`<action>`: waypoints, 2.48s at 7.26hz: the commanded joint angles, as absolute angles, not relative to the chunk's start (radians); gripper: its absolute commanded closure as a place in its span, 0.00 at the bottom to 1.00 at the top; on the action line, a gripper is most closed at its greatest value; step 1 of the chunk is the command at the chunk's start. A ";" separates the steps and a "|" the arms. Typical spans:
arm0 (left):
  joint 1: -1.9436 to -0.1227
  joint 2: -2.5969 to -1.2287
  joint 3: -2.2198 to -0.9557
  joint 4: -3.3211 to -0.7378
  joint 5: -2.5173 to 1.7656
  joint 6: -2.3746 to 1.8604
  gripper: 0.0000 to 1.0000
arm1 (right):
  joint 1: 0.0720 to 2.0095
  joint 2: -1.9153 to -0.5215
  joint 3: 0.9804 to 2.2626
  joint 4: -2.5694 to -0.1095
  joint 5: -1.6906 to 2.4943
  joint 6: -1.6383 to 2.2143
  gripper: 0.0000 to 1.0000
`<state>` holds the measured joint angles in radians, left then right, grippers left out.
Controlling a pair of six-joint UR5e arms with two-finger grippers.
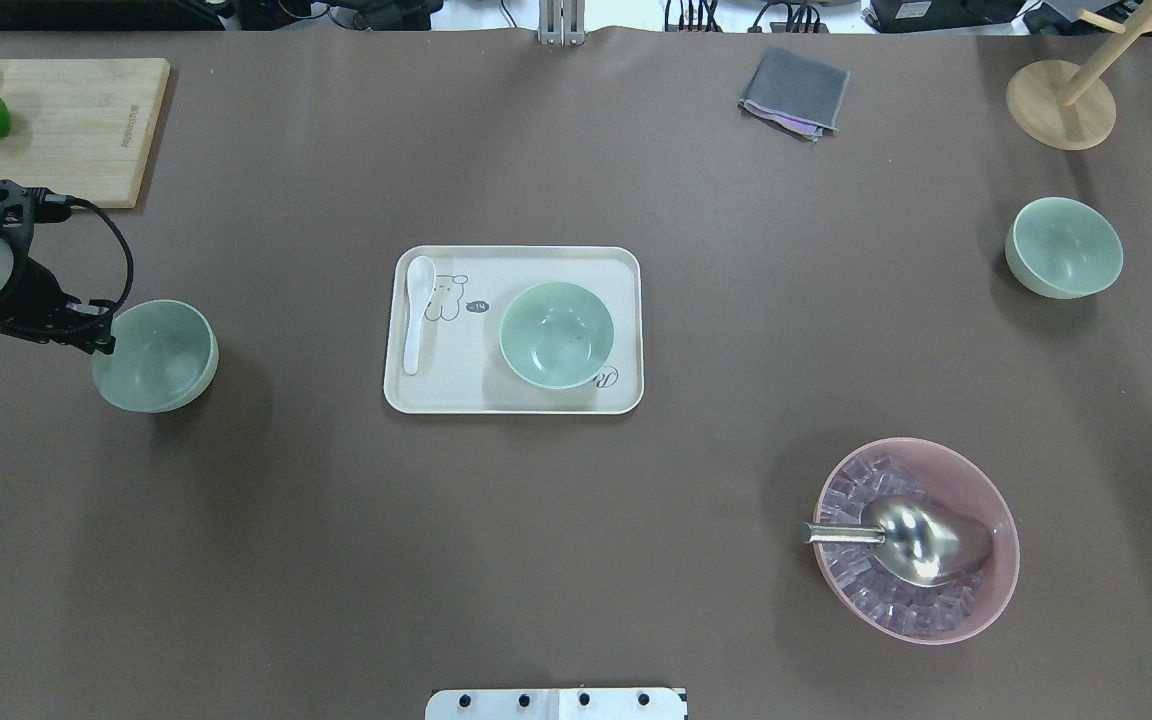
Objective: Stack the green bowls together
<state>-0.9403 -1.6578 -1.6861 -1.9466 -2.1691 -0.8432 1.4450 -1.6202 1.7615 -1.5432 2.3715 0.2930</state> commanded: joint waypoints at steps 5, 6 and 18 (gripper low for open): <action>-0.933 -1.657 -1.690 -1.947 -2.169 -0.844 0.73 | 1.445 -1.620 1.752 -1.543 2.370 0.293 0.00; -0.930 -1.657 -1.690 -1.947 -2.169 -0.845 0.75 | 1.445 -1.620 1.746 -1.543 2.370 0.293 0.00; -0.953 -1.643 -1.793 -1.931 -2.252 -0.845 1.00 | 1.440 -1.589 1.730 -1.542 2.373 0.288 0.00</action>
